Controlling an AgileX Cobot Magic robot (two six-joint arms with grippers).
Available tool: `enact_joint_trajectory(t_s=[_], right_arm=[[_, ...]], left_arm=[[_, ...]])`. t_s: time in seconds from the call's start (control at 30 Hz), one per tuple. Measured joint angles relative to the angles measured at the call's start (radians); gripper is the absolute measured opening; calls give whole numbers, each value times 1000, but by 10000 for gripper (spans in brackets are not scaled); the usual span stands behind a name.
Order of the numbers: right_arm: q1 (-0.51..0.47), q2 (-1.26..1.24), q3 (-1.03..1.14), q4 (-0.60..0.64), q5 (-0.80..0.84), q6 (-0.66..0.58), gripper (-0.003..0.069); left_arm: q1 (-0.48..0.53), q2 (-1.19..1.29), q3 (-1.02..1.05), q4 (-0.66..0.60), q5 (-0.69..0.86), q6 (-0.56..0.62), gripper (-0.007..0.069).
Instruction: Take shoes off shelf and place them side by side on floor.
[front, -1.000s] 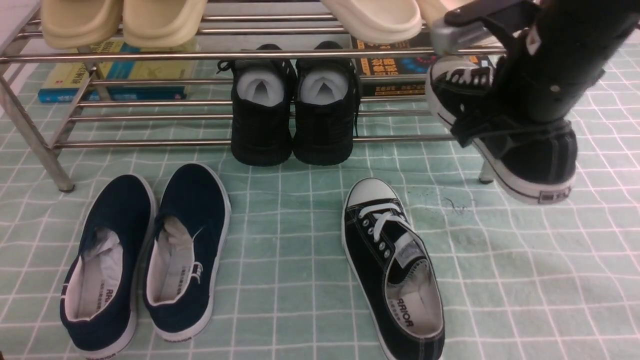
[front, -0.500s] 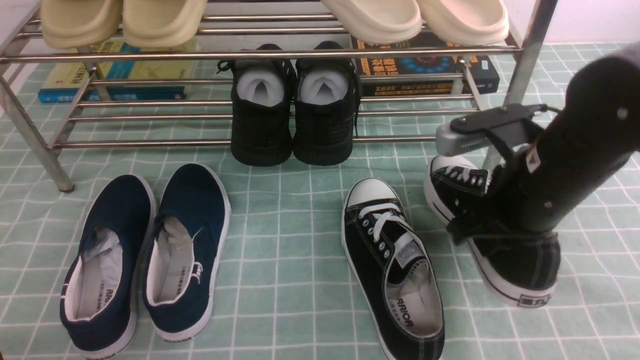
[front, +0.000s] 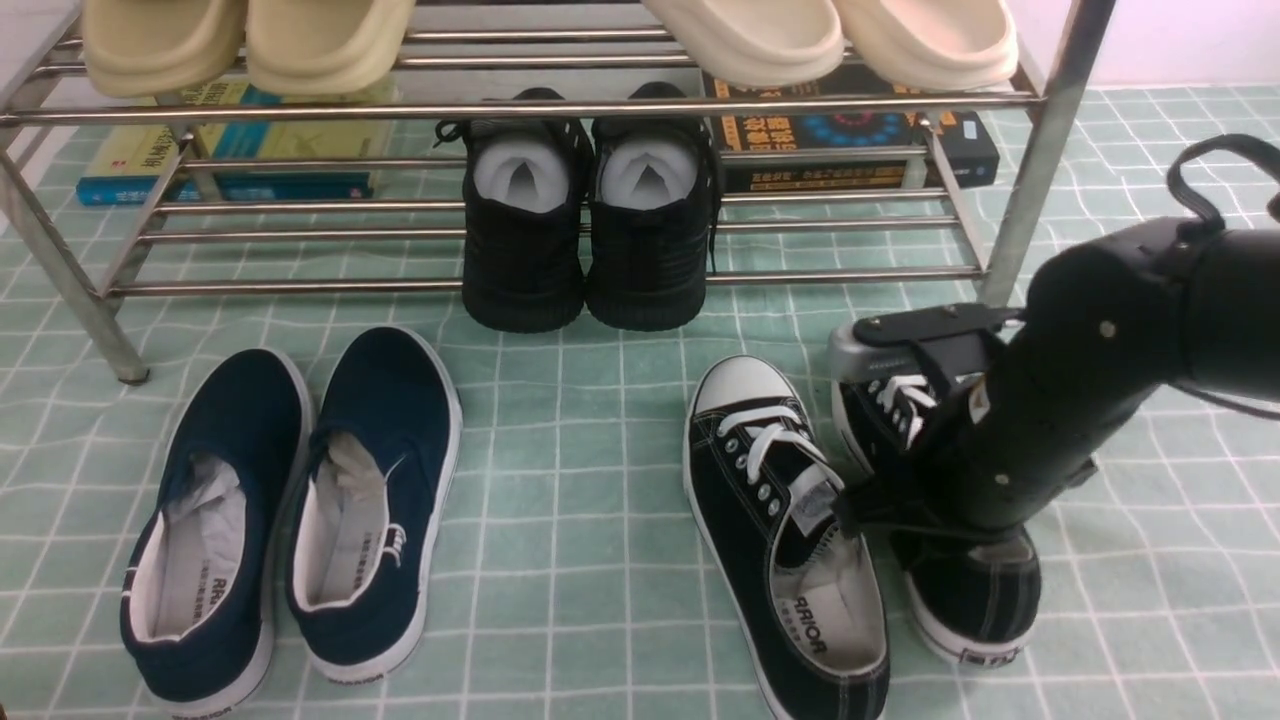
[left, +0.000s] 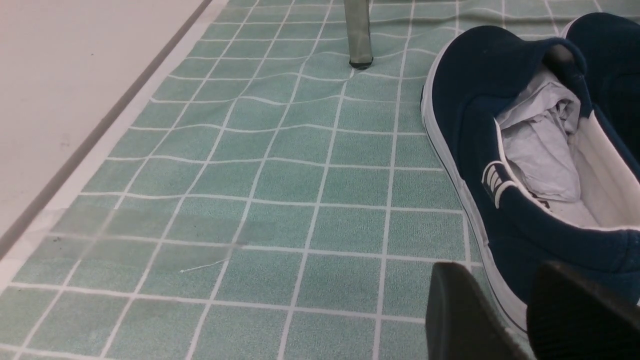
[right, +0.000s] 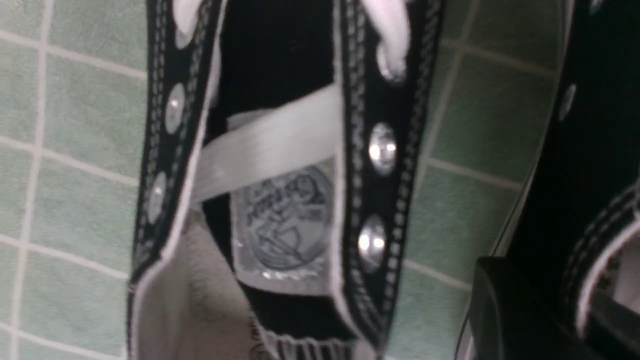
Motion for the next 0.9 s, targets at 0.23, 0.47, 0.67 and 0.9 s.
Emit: enact_joint_trajectory(t_s=[0.23, 0.47, 0.67, 0.9], right_arm=[[-2, 7, 0, 141, 45, 0, 78], [-2, 7, 0, 176, 193, 0, 242], [-2, 4, -47, 172, 340, -52, 375], [-2, -123, -72, 162, 427, -115, 390]], left_arm=[[0, 0, 0, 0, 0, 0, 242], [0, 0, 0, 0, 0, 0, 242], [0, 0, 0, 0, 0, 0, 242], [0, 0, 0, 0, 0, 0, 242]])
